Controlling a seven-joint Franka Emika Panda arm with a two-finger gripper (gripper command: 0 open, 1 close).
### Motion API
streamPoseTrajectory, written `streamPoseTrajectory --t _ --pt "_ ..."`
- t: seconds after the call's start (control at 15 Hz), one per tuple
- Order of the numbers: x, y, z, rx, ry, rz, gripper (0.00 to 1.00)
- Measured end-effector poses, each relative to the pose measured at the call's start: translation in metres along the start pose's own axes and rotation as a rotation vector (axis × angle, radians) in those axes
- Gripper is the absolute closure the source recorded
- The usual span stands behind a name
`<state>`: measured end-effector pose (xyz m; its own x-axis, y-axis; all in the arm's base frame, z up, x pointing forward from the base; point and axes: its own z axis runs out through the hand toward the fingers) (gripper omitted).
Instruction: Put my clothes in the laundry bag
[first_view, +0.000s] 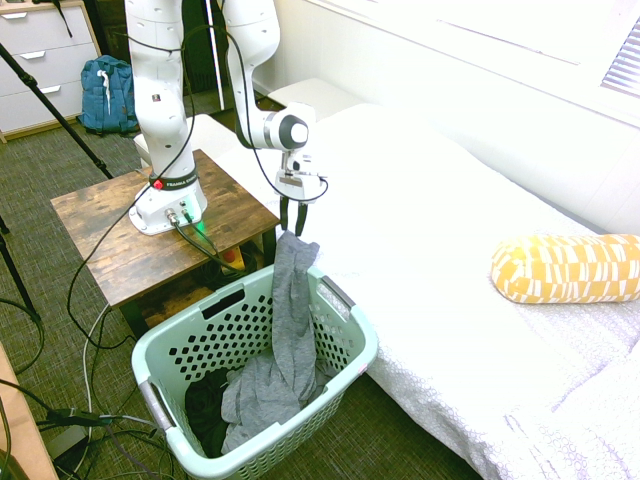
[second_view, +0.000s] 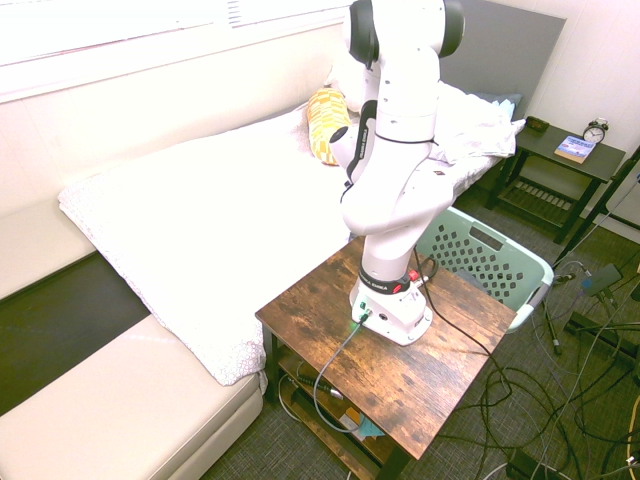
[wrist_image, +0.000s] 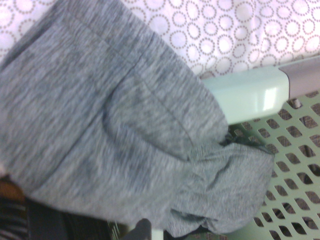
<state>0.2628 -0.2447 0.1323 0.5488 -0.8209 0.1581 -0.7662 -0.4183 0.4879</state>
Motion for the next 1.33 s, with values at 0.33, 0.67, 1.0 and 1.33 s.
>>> streamPoseTrajectory --t 0.33,0.67,1.0,1.33 --pt "0.012 -0.04 0.045 0.028 -0.03 0.012 0.0" --pt "0.019 -0.058 0.082 0.029 -0.117 -0.037 0.0" --pt "0.021 -0.086 0.08 0.036 -0.091 0.0 1.0" --pt "0.011 -0.099 0.091 0.024 -0.089 0.034 1.0"
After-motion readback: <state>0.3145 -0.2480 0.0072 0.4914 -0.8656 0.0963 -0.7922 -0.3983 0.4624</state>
